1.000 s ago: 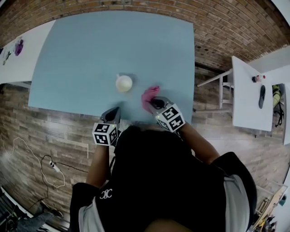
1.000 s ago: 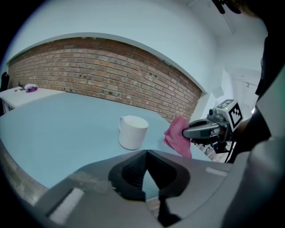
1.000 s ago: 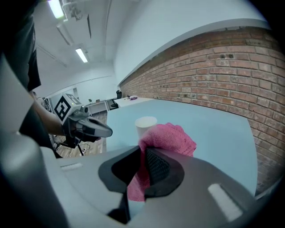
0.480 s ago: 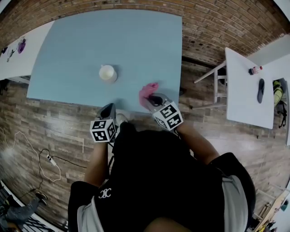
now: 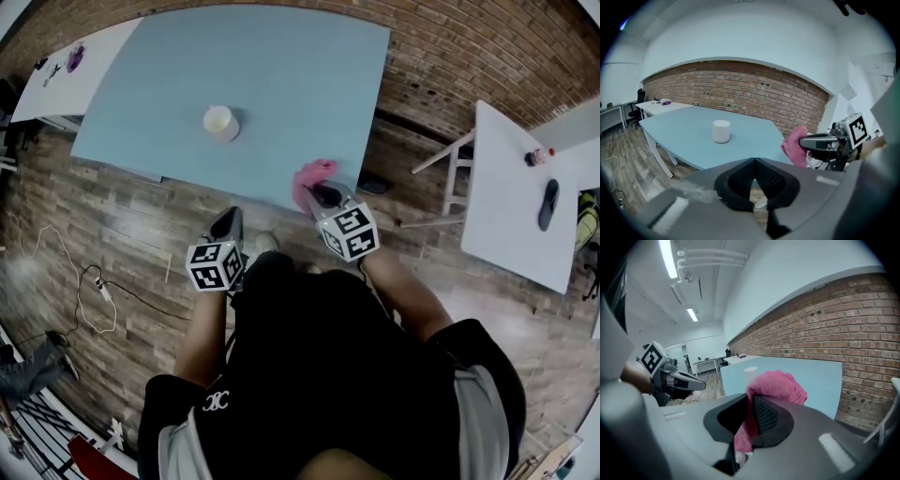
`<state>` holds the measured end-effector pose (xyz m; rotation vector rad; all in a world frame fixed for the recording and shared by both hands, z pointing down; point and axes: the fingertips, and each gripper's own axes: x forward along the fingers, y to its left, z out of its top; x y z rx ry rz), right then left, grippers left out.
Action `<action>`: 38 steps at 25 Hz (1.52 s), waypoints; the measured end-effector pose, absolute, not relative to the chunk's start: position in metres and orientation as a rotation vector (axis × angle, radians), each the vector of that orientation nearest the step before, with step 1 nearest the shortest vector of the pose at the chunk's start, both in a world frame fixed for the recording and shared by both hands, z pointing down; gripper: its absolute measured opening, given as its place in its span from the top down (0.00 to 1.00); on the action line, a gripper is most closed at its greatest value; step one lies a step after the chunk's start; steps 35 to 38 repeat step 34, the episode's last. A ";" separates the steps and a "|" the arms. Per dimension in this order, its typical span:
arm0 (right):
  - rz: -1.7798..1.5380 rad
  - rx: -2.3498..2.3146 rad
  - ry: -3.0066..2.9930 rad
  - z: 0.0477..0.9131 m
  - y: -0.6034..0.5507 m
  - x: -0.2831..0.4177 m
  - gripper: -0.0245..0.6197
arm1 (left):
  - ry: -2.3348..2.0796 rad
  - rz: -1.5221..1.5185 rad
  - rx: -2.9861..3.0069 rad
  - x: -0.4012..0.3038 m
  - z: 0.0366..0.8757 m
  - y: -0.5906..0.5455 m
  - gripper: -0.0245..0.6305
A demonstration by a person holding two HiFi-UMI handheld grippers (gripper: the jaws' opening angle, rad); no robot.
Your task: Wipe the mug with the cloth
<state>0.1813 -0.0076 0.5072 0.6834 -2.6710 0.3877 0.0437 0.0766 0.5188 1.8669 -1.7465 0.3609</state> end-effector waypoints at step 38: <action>0.342 0.747 -2.568 0.515 -0.009 0.190 0.91 | -1.803 0.369 1.802 0.036 0.518 0.071 0.96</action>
